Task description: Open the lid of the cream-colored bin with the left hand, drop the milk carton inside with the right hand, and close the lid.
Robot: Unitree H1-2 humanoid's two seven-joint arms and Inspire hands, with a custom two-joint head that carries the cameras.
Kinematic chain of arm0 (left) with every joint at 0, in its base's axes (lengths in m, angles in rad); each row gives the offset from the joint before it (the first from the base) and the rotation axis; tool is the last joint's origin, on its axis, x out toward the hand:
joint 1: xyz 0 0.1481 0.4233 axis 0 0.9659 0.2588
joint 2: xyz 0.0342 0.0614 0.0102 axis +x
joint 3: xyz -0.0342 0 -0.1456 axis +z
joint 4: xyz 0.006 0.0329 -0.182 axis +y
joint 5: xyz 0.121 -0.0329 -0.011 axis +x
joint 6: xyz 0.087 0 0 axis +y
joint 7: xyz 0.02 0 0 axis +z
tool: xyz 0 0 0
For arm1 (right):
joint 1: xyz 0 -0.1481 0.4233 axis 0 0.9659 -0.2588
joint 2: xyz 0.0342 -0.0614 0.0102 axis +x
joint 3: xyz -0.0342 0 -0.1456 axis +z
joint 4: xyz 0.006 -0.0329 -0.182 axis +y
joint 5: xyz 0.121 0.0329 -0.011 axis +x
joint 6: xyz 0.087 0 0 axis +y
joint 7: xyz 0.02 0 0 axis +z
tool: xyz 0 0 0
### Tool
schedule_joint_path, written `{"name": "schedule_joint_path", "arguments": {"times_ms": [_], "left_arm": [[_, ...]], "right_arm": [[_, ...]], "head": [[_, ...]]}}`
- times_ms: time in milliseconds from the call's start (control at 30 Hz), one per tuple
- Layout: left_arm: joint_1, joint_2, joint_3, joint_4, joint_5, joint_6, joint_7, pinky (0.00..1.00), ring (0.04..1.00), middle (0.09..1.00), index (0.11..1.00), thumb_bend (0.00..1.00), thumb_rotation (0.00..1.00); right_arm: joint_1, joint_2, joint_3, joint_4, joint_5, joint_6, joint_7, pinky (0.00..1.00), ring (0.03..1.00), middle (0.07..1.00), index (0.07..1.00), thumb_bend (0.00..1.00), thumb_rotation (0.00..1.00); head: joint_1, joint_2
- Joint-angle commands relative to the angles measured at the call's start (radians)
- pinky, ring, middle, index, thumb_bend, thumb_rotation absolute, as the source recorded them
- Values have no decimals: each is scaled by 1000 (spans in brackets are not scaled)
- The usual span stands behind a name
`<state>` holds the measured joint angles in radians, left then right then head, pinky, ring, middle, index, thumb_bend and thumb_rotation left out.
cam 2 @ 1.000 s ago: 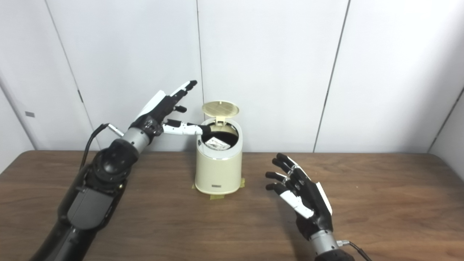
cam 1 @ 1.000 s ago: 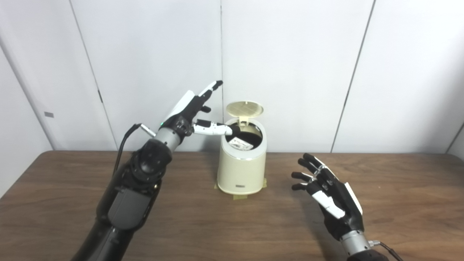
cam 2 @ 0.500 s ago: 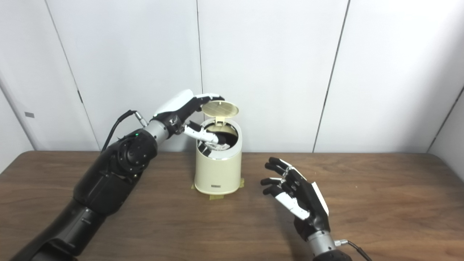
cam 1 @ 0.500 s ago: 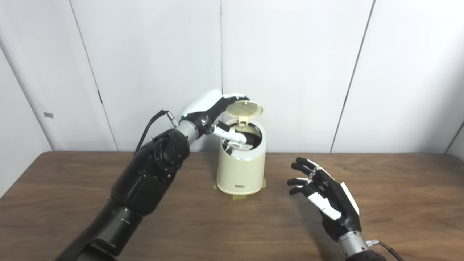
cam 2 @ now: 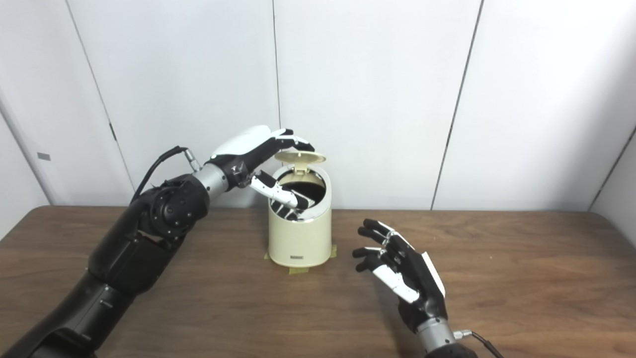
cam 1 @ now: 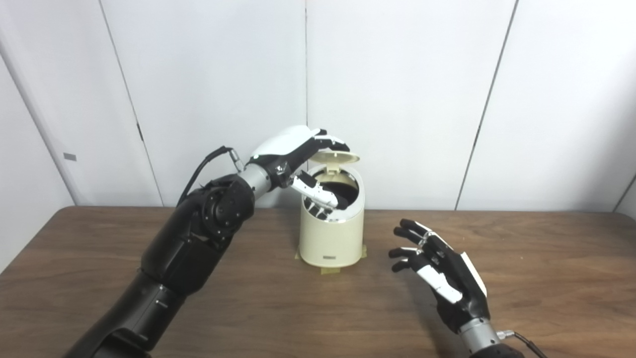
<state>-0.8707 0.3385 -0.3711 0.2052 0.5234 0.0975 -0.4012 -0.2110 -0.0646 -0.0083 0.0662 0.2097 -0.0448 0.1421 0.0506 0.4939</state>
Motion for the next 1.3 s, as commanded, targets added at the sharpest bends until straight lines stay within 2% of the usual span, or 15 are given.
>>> {"name": "schedule_joint_path", "arguments": {"times_ms": [0, 333, 400, 467, 700, 967, 1167, 1267], "left_arm": [[-46, 31, 12, -37, 12, -27, 1, 1000, 1000, 865, 829, 959, 367], [-12, 41, 12, -76, 31, -45, -13, 1000, 1000, 864, 832, 946, 382], [-3, 43, 12, -80, 36, -51, -13, 1000, 1000, 865, 837, 955, 412], [1, 46, 7, -82, 54, -58, -9, 1000, 1000, 863, 837, 963, 429], [22, 60, -11, -95, 131, -88, -6, 1000, 1000, 841, 824, 957, 390], [64, 55, -14, -122, 175, -111, -15, 1000, 994, 800, 797, 987, 422], [121, 45, -17, -126, 189, -128, -6, 1000, 1000, 861, 858, 991, 400], [145, 46, -32, -123, 213, -147, 1, 1000, 1000, 874, 877, 995, 421]], "right_arm": [[-39, 5, -1, -26, 2, -18, 6, 474, 608, 778, 763, 747, 483], [-36, 20, -6, -48, 7, 15, -1, 468, 610, 785, 766, 758, 460], [-36, 20, -6, -49, 3, 13, 0, 466, 611, 784, 770, 751, 465], [-35, 22, -7, -53, 5, 16, -1, 465, 614, 784, 772, 751, 466], [-34, 23, -10, -63, 5, 27, -4, 465, 612, 783, 761, 763, 466], [-34, 20, -6, -80, -14, 38, -15, 466, 609, 780, 757, 755, 476], [-34, 21, -4, -86, -22, 38, -17, 466, 609, 777, 762, 761, 493], [-33, 23, -3, -92, -27, 42, -21, 465, 606, 779, 763, 755, 494]], "head": [[1, 1], [-14, 11], [-16, 14], [-17, 17], [-20, 23], [-22, 38], [-27, 45], [-27, 48]]}}
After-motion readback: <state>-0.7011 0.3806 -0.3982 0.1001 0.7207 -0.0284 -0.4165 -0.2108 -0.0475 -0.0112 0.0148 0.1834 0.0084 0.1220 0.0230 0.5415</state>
